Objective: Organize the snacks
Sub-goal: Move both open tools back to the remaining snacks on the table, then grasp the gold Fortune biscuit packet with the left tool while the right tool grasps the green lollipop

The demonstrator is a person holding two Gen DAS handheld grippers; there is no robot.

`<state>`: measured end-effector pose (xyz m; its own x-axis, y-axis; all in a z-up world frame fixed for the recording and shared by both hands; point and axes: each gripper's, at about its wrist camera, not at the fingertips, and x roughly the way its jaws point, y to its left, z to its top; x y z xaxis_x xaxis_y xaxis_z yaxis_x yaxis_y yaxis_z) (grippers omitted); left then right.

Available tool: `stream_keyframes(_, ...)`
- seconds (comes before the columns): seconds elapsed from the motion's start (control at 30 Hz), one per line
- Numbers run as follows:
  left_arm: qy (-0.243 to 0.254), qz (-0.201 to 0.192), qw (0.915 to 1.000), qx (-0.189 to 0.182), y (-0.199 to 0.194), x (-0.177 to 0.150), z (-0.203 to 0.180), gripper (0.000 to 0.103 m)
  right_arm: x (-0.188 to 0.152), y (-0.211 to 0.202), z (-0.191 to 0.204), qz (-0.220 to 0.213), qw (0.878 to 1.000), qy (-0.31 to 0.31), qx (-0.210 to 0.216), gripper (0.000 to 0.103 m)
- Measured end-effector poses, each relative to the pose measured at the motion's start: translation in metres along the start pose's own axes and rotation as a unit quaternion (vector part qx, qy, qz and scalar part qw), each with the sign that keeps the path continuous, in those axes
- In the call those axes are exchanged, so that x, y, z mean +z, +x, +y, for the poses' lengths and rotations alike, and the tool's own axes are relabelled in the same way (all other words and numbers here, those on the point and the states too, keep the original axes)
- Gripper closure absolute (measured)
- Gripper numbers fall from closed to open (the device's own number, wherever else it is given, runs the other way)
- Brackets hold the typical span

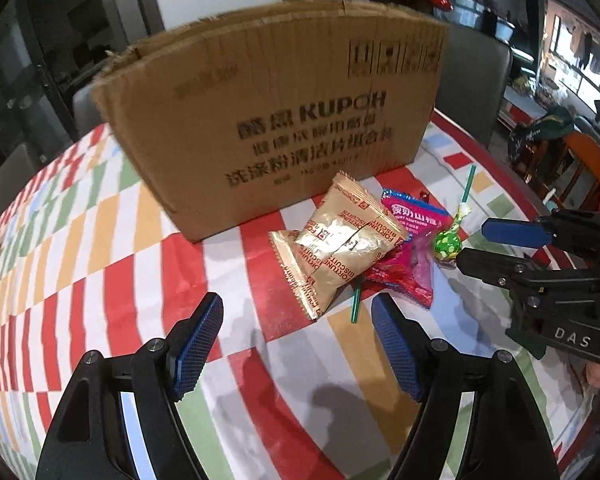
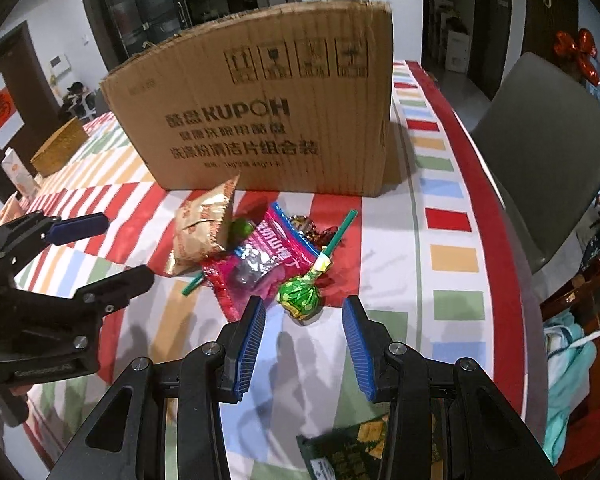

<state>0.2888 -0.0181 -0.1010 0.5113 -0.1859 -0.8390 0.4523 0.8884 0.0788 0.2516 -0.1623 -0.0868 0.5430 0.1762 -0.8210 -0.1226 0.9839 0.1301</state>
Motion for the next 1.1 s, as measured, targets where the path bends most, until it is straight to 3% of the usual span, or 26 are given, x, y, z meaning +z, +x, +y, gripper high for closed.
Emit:
stream_keyframes(0.33, 0.047, -0.004, 0.9986, -0.024, 0.017, 0.024, -0.006, 0.027, 0.002, 0.015, -0.005, 0.013, 1.0, 0.011, 0.007, 0.062)
stream_keyframes(0.63, 0.039, 0.006, 0.9974, -0.061, 0.037, 0.039, -0.005, 0.027, 0.006, 0.022, -0.005, 0.014, 1.0, 0.012, 0.011, 0.064)
stream_keyframes(0.7, 0.029, 0.009, 0.9971, -0.07, 0.041, 0.041, -0.003, 0.03, 0.007, 0.025, -0.005, 0.017, 1.0, 0.013, 0.013, 0.066)
stream_keyframes(0.77, 0.021, 0.013, 0.9966, -0.078, 0.042, 0.04, -0.002, 0.044, 0.007, 0.027, -0.005, 0.018, 1.0, 0.014, 0.014, 0.067)
stream_keyframes(0.87, 0.008, 0.015, 0.9959, -0.088, 0.042, 0.037, 0.0, 0.056, 0.008, 0.03, -0.005, 0.021, 0.999, 0.015, 0.019, 0.072)
stream_keyframes(1.1, -0.022, 0.002, 0.9966, -0.08, 0.029, 0.025, 0.003, 0.058, 0.008, 0.031, -0.003, 0.016, 1.0, 0.005, 0.022, 0.076)
